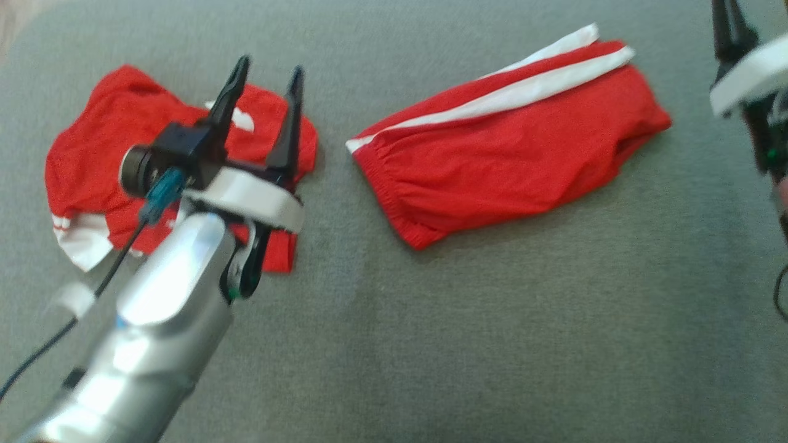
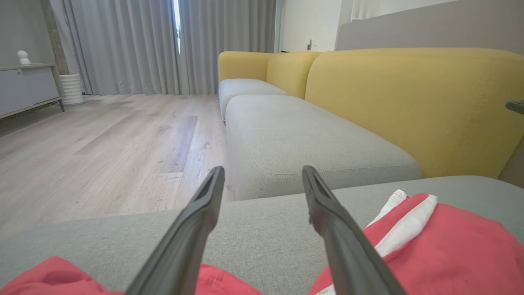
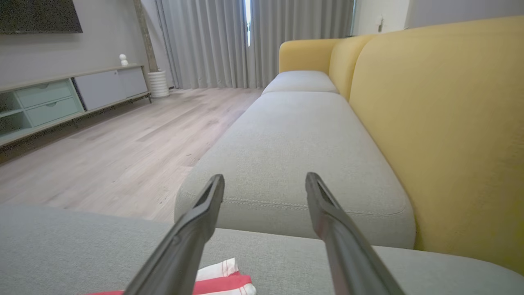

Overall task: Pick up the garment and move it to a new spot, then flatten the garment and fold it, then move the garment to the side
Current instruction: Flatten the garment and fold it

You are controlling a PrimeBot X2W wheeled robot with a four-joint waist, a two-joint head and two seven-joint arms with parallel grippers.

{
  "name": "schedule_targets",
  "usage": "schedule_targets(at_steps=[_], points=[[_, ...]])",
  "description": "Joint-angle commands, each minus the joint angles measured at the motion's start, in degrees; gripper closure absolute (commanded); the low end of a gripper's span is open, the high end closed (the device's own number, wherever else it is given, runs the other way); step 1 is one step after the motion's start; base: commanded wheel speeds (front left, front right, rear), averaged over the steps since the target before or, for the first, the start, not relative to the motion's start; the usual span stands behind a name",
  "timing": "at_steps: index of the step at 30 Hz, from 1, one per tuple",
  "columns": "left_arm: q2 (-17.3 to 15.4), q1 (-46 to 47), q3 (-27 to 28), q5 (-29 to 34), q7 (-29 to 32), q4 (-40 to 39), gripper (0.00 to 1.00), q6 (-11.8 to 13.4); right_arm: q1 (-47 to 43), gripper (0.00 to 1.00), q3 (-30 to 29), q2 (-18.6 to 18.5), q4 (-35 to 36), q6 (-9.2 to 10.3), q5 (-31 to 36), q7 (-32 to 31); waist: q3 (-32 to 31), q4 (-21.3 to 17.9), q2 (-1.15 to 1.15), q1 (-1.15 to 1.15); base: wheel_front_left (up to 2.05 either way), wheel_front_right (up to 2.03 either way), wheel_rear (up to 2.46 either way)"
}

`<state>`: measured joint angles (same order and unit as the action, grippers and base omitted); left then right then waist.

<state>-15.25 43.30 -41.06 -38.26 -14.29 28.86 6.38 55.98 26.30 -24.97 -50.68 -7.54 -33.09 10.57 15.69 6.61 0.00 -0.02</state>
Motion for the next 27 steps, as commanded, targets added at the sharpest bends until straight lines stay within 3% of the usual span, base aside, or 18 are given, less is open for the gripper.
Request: schedule_targets(at_steps=[1, 11, 19, 24, 27], points=[[-2.53, -0.37, 3.25, 0.61, -0.64, -2.99, 0.0, 1.04, -2.03, 0.0, -0.96, 0.56, 2.37, 0.05, 0.91, 1.65, -3.13, -1.7, 0.0, 0.02, 0.0, 0.0, 0.0], [-1.99, -14.28, 7.49, 4.79, -0.7, -9.82, 0.0, 2.38, -16.66, 0.0, -10.18, 5.42, 7.3, 0.05, 8.34, 3.84, -9.46, -3.27, 0.0, 0.02, 0.0, 0.0, 0.0], [1.02, -25.67, 10.02, 8.61, -0.7, -11.68, 0.0, 1.96, -31.51, 0.0, -20.37, 13.35, 14.51, 0.05, 16.83, 3.36, -13.91, -4.15, 0.0, 0.02, 0.0, 0.0, 0.0], [3.83, -32.53, 14.69, 10.89, -0.71, -13.41, 0.0, 1.1, -43.52, 0.0, -25.59, 20.09, 22.31, 0.05, 23.24, 1.97, -16.03, -4.59, 0.0, 0.02, 0.0, 0.0, 0.0], [4.9, -34.65, 16.92, 12.52, -0.71, -14.19, 0.0, 0.28, -47.53, 0.0, -27.13, 21.42, 25.61, 0.05, 24.59, 1.53, -16.34, -4.78, 0.0, 0.02, 0.0, 0.0, 0.0]])
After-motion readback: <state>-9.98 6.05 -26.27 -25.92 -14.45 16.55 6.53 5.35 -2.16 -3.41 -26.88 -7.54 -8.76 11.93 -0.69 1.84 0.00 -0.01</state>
